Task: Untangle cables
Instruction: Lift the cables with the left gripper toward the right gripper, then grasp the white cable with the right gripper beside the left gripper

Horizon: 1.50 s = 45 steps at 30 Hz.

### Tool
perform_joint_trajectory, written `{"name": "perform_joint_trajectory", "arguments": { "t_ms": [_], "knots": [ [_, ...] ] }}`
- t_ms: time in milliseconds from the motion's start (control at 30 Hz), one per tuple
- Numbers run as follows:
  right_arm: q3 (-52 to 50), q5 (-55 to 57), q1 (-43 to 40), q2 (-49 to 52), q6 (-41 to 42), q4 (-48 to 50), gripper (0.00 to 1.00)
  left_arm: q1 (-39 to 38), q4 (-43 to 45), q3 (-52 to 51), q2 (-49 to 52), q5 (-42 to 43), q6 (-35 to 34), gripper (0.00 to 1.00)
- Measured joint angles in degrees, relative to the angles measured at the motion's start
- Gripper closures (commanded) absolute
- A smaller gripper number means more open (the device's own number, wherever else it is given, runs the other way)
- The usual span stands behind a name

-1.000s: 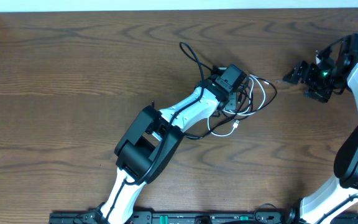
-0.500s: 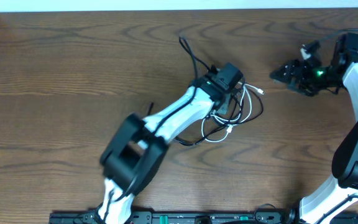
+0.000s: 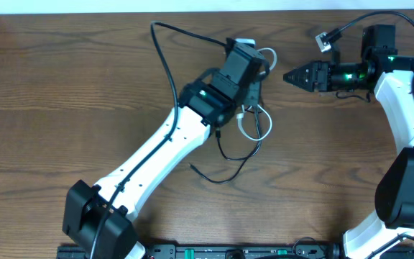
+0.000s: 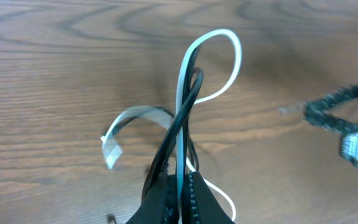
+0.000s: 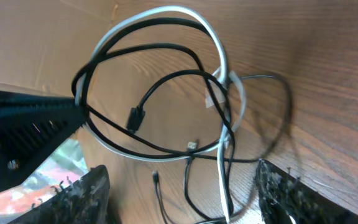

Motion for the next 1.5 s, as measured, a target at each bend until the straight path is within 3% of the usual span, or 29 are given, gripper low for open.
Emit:
{"name": "perform_joint_trajectory", "arguments": {
  "t_ms": [267, 633, 967, 1500],
  "knots": [
    [0.0, 11.4, 7.5, 0.0, 8.4, 1.9, 0.29, 6.0, 0.0, 0.0, -1.4, 2.9, -1.8, 0.93],
    [0.0, 27.4, 18.7, 0.0, 16.7, 7.5, 0.3, 6.3, -0.1, 0.0, -10.7, 4.3, -2.8, 0.93],
    [0.0, 30.2, 19.8, 0.0, 17.7, 10.9, 0.3, 6.3, 2.3, 0.0, -19.1, 4.7, -2.9, 0.92],
    [0.0, 29.7, 22.4, 0.0, 17.2, 11.3, 0.31, 6.3, 13.5, 0.0, -31.2, 3.7, -2.5, 0.92]
  ]
}}
